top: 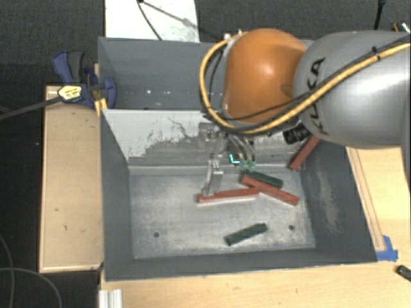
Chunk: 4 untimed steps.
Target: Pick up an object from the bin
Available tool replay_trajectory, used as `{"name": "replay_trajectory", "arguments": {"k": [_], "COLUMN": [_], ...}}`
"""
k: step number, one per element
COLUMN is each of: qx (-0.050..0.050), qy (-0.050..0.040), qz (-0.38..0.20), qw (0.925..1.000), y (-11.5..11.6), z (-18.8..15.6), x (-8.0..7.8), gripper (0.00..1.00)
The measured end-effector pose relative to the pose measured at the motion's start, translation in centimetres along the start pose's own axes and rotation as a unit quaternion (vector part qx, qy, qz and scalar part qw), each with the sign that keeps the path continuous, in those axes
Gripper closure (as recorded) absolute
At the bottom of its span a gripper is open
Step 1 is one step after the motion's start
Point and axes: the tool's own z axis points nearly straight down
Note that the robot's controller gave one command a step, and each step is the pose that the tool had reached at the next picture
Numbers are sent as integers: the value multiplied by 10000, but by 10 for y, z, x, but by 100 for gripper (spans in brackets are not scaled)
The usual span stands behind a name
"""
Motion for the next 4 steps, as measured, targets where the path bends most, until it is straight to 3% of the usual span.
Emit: {"name": "replay_trajectory", "arguments": {"k": [1, 2, 3, 4], "qx": [18, 7, -2, -6], "qy": [34, -6, -19, -43], "qz": [833, 522, 541, 41], "qw": [9965, 9986, 9985, 10000], "y": [-60, -66, -65, -29], "z": [111, 160, 157, 12], "x": [24, -7, -7, 10], "gripper": [0, 0, 100, 100]}}
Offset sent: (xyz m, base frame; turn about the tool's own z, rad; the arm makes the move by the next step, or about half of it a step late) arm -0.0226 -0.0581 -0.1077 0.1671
